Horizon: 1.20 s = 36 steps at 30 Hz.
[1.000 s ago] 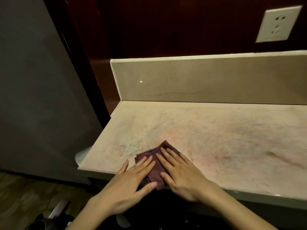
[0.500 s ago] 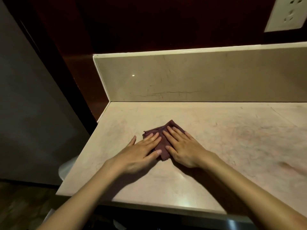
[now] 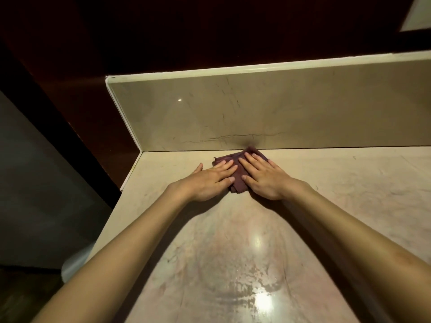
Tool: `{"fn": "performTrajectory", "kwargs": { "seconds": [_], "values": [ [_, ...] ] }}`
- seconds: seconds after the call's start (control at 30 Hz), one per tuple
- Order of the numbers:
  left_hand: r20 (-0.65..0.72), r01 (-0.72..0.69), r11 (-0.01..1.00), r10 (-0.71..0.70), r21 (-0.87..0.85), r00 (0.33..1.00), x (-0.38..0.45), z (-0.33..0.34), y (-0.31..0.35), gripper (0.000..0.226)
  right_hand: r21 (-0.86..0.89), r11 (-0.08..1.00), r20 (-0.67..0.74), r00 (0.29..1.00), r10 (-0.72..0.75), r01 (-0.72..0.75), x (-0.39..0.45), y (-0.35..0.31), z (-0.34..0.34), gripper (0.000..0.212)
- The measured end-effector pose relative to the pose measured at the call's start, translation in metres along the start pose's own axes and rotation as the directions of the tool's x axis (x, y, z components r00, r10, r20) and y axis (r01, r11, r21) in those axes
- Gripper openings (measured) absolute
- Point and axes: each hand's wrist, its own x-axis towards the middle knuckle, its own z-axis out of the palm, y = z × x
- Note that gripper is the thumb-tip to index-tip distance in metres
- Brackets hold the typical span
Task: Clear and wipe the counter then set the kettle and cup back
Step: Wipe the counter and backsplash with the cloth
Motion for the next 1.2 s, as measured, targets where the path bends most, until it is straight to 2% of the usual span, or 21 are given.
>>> {"fn": "performTrajectory", "kwargs": {
  "seconds": [0.2,0.43,0.83,1.2],
  "values": [
    [0.008,0.004,1.0,-0.004,-0.011,1.0,0.025,-0.009,0.004,0.048,0.0,1.0,0.008,1.0,0.016,-0.016,0.011,0.013,-0.009,0.056],
    [-0.024,-0.029,1.0,0.029,-0.006,0.999,0.002,0.007,0.025,0.05,-0.003,1.0,0.006,1.0,0.029,-0.029,-0.016,0.016,-0.001,0.057],
    [0.003,-0.134,0.988,0.134,0.078,0.991,-0.093,0.057,0.099,0.053,0.008,1.0,0.008,1.0,0.009,-0.009,-0.148,0.008,0.026,0.059],
    [0.032,-0.161,0.984,0.159,0.075,0.987,-0.167,0.1,0.157,0.054,0.008,1.0,0.032,0.999,-0.019,0.019,-0.259,-0.001,0.051,0.06]
  ]
}}
